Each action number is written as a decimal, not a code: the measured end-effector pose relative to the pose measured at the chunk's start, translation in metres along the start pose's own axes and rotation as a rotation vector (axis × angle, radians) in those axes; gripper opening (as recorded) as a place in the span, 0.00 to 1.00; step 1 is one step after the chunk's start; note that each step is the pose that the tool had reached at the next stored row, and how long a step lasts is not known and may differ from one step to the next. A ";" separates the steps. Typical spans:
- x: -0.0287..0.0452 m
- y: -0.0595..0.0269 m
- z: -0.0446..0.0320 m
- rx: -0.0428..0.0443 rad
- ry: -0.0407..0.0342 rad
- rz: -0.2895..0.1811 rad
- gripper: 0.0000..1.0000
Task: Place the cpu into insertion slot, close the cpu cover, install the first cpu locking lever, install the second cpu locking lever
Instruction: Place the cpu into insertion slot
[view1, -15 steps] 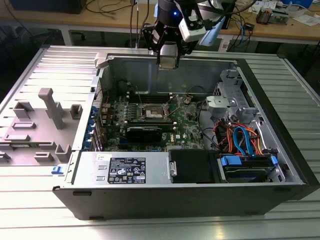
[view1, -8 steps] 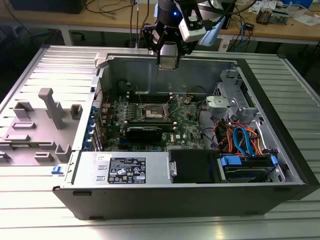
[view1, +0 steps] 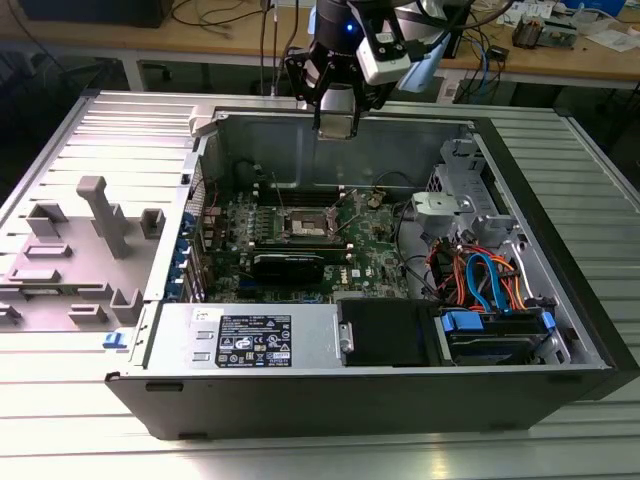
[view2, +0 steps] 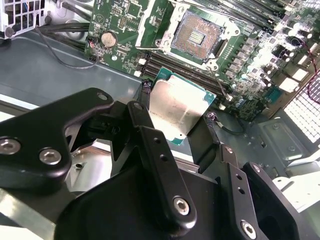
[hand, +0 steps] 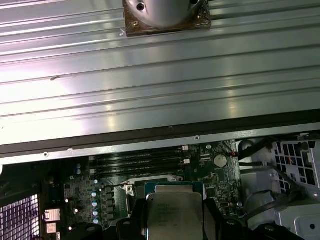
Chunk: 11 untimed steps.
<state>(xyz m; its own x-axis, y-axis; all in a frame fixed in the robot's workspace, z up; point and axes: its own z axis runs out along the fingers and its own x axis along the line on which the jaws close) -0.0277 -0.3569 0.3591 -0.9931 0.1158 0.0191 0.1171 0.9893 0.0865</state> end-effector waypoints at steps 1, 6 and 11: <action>0.0000 0.0000 0.0001 0.0002 -0.0002 0.001 0.55; 0.0000 0.0000 0.0006 0.0024 -0.0013 0.011 0.55; 0.0000 -0.0009 0.0023 0.0055 -0.0028 0.025 0.55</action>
<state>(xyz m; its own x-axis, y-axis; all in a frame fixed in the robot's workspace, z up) -0.0278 -0.3575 0.3567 -0.9899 0.1407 0.0184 0.1417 0.9866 0.0805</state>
